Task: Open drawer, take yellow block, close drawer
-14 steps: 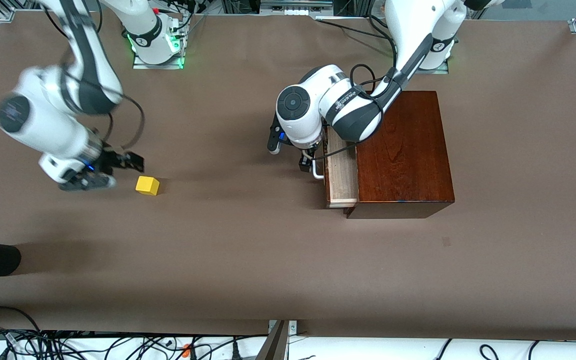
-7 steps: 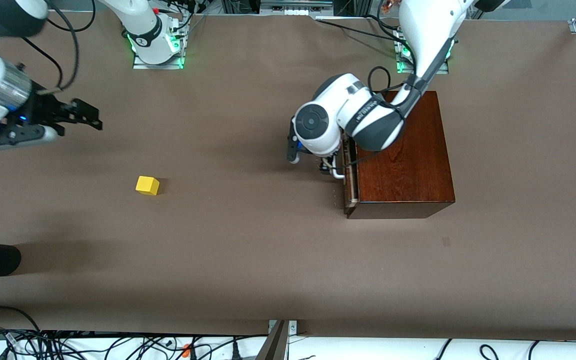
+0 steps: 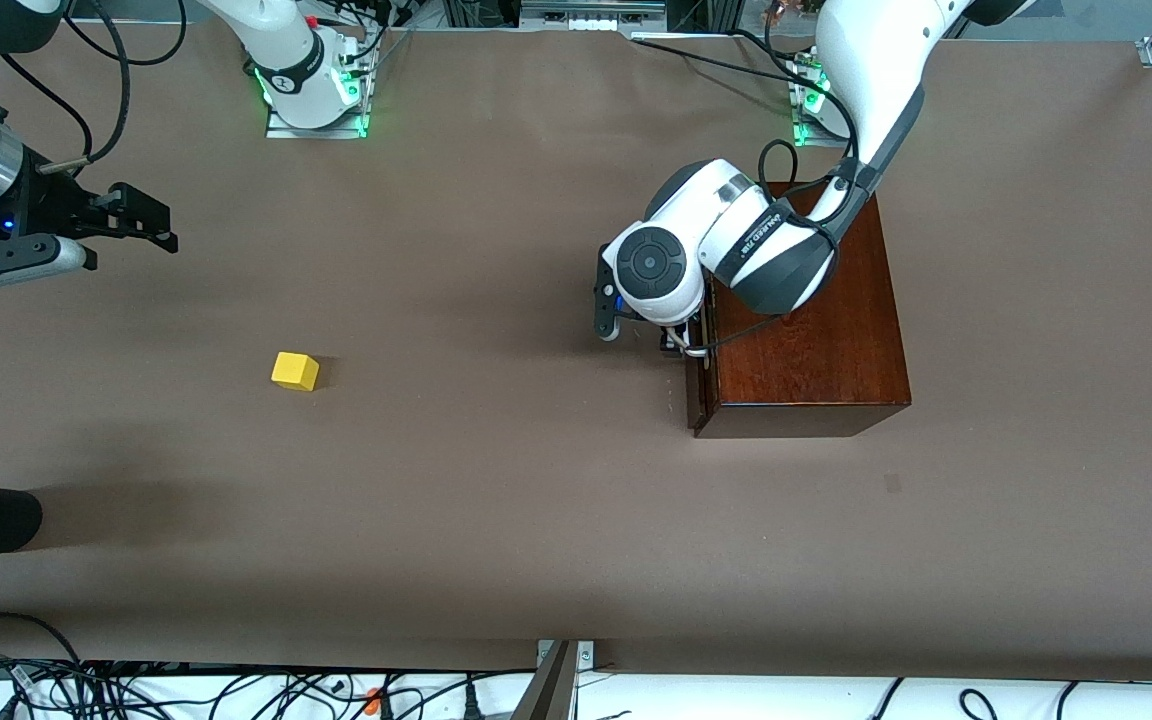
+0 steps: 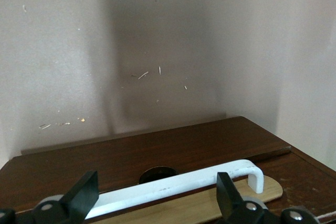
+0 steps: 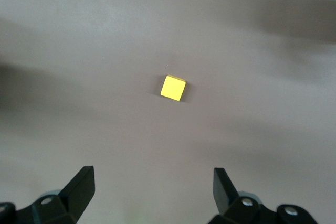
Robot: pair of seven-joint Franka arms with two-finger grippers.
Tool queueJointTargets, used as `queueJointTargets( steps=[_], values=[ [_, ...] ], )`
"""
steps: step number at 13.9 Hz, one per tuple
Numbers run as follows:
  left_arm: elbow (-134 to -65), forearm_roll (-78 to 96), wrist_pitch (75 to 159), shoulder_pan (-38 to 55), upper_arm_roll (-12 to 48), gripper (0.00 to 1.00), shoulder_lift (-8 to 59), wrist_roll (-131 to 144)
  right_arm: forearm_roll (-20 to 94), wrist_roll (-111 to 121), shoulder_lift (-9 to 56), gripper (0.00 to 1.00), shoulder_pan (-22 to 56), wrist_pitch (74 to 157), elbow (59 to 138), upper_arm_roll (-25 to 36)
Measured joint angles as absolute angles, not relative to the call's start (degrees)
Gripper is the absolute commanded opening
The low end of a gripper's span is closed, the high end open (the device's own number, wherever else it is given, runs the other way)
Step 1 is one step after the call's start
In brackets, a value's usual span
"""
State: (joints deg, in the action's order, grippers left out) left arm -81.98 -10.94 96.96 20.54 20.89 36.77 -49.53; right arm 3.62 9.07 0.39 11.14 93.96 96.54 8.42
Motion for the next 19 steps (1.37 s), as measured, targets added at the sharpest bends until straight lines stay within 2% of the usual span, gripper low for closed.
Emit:
queueJointTargets(
  steps=[4,8,13,16,19],
  values=[
    [-80.94,-5.45,97.27,19.01,20.17,1.0,32.71,-41.04,0.66,9.16,0.73,1.0,11.14,92.92,95.2,8.38],
    [-80.65,-2.88,93.23,18.06,20.09,1.0,24.15,-25.55,-0.24,9.16,0.67,1.0,11.07,88.73,87.8,8.44],
    [-80.72,-2.72,88.68,9.72,18.78,1.0,15.79,-18.47,-0.22,9.29,1.0,1.0,11.07,85.22,87.31,8.06],
    [-81.27,-2.73,88.02,7.09,13.61,1.0,10.85,-14.93,-0.2,9.29,1.06,1.0,11.18,85.01,87.29,7.52],
    [-85.68,-2.73,89.54,5.67,7.91,1.0,5.38,-6.61,-0.15,9.3,1.17,1.0,11.2,84.99,87.29,7.5]
  ],
)
